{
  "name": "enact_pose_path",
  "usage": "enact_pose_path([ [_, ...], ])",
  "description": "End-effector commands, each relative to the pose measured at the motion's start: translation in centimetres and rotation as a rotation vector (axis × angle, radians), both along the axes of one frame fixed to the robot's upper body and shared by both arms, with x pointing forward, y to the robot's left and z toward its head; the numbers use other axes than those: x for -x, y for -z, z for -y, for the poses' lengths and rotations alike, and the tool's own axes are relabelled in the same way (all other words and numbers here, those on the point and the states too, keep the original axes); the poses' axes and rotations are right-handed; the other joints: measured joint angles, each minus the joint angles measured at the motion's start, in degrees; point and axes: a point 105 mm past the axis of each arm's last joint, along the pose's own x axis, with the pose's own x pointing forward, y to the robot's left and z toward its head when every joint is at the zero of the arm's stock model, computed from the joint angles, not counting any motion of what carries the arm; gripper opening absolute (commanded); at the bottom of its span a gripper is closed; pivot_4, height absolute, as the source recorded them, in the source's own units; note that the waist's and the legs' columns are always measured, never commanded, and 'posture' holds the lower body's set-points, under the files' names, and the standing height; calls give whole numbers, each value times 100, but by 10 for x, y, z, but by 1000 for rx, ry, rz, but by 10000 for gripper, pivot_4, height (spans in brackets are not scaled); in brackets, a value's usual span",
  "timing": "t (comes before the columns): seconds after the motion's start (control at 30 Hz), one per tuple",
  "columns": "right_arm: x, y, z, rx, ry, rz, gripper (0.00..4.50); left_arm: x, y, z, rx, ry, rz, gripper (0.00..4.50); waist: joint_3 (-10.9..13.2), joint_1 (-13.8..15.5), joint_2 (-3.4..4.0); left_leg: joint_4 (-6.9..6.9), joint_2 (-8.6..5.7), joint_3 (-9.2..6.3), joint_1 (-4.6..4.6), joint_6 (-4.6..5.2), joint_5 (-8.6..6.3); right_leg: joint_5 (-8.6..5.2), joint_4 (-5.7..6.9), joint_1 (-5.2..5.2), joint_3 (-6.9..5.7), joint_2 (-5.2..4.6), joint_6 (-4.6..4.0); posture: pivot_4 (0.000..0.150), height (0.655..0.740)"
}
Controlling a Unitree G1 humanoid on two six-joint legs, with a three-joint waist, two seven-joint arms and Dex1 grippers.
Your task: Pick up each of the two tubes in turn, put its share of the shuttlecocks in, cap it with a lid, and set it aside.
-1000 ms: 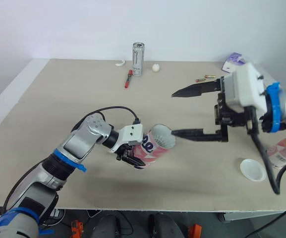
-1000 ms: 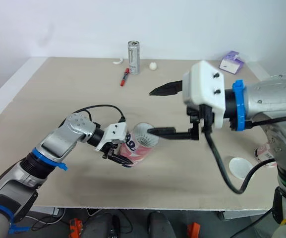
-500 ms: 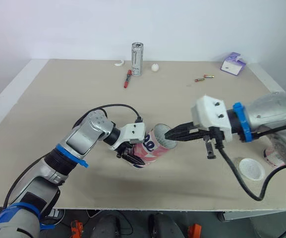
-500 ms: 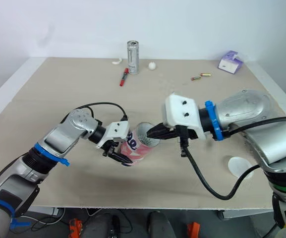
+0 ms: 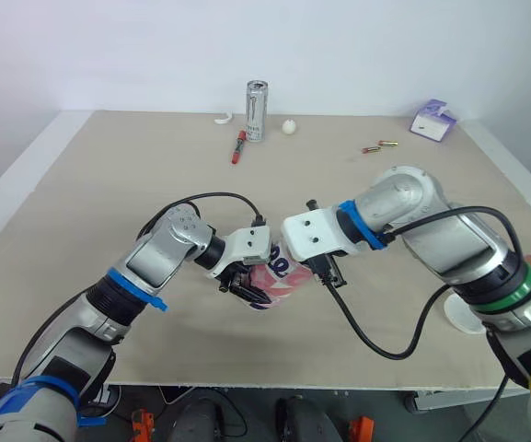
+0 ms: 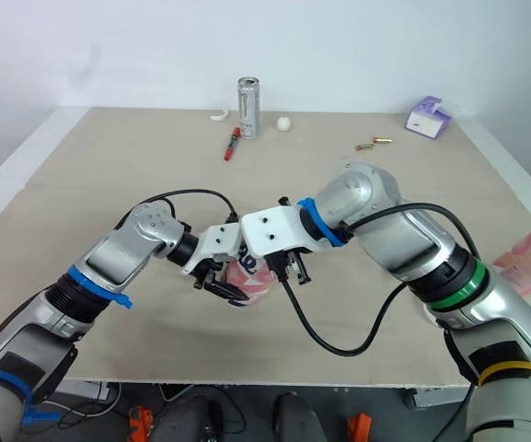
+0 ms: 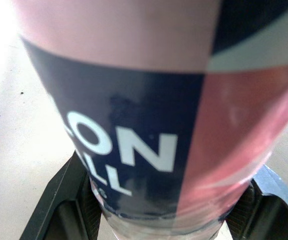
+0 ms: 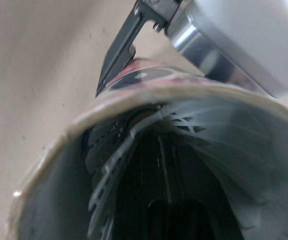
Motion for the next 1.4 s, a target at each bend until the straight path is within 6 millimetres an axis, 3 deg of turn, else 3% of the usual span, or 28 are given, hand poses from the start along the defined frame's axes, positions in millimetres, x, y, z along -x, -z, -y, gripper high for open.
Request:
enact_pose_path([
  [0.03,-5,19,-2,103,18,-44,465,-4,5,0,-24,-33,34,26639,-2,-1,0,0,2,-2,2,-3,5,4,0,0,-4,1,-6,1500,7400],
  [0.23,-5,15,-9,79,3,-58,465,-4,6,0,-9,-45,26,26639,-13,-6,-3,0,13,-6,16,-5,28,21,7,3,-16,6,-22,1500,7400],
  [0.37,-2,-23,-4,-77,46,-87,465,-8,14,-5,-6,-70,22,26639,-13,-5,-1,-2,16,-7,16,-24,44,33,8,-2,-20,3,-31,1500,7400],
  [0.5,6,-61,18,-215,95,-86,465,-12,21,-9,13,-97,22,26639,-10,36,3,-3,6,-7,-16,-33,50,38,8,-17,-36,-20,-31,1500,7400],
  [0.73,26,-93,52,-470,209,-171,465,-25,23,-7,104,-139,60,26639,-9,37,0,-4,-18,0,-33,-34,45,39,-17,-17,-44,-62,-12,1500,7400],
  [0.87,22,-92,82,-597,378,-161,465,-24,22,-1,218,-158,34,26639,-9,40,-2,-3,-17,0,-46,-31,49,41,-19,-21,-86,-106,-10,1500,7400],
  [1.0,21,-72,104,-611,503,-138,465,-17,25,7,329,-176,-41,26639,-8,40,-2,-5,-16,-6,-53,-31,49,41,-22,-20,-141,-138,-6,1500,7400],
  [1.17,23,-53,117,-602,592,-129,465,-8,33,18,445,-204,-101,26639,-7,40,4,-5,-23,-16,-89,-32,49,48,-23,-41,-152,-127,-11,1500,7400],
  [1.4,23,-41,125,-579,631,-120,465,7,49,23,454,-168,-87,26639,-7,40,3,-9,-44,-32,-94,-22,41,30,-33,-29,-154,-132,15,1500,7400],
])
